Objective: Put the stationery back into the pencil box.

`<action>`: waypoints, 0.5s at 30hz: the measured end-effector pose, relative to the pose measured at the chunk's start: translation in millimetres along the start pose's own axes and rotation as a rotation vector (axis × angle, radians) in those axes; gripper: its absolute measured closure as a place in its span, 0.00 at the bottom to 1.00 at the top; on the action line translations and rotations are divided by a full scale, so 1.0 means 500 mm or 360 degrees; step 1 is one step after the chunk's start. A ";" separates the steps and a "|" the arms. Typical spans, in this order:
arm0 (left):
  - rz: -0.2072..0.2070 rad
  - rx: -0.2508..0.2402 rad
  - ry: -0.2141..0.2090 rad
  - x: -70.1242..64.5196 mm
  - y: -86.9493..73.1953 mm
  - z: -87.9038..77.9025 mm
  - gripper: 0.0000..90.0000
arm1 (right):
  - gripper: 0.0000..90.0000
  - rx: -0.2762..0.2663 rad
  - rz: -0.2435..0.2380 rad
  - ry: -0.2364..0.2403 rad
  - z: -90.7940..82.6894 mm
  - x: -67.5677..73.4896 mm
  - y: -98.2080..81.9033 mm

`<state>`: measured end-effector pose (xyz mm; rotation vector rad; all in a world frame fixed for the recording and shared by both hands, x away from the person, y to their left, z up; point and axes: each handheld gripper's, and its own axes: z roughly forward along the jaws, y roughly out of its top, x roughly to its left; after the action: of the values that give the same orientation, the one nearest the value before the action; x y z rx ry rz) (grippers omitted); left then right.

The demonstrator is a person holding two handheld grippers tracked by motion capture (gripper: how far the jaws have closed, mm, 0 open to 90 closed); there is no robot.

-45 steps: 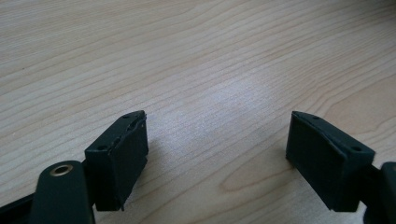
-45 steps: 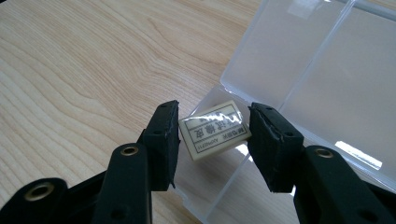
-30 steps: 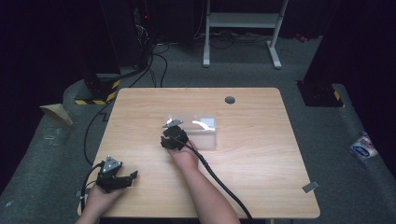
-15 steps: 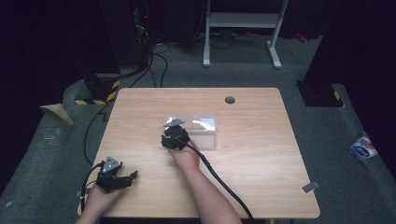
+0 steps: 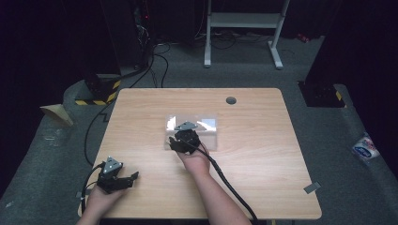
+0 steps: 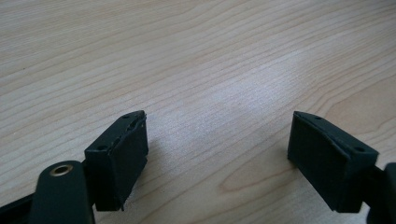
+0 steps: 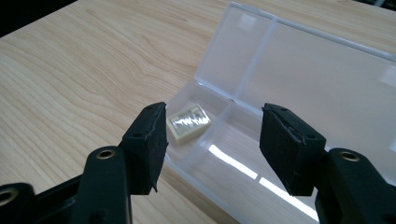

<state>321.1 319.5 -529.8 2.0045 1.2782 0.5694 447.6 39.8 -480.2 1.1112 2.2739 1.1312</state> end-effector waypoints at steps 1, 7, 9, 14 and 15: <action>0.0000 0.0000 0.0000 0.000 0.000 0.000 0.23 | 0.45 -0.0004 0.0004 -0.0009 -0.007 -0.004 -0.005; 0.0005 -0.0003 0.0002 0.000 0.000 0.000 0.23 | 0.44 -0.0021 0.0039 -0.0057 -0.049 -0.039 -0.042; 0.0005 -0.0002 0.0003 0.000 0.000 0.000 0.22 | 0.44 -0.0029 0.0054 -0.0071 -0.064 -0.055 -0.057; 0.0004 -0.0003 0.0004 0.000 0.000 0.000 0.22 | 0.42 -0.0034 0.0079 -0.0147 -0.103 -0.098 -0.099; 0.0003 -0.0003 0.0004 0.000 0.000 0.000 0.22 | 0.41 -0.0036 0.0086 -0.0168 -0.111 -0.107 -0.108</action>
<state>321.3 319.3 -529.9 2.0044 1.2771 0.5743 420.4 -50.0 -490.1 1.2014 2.1578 1.0894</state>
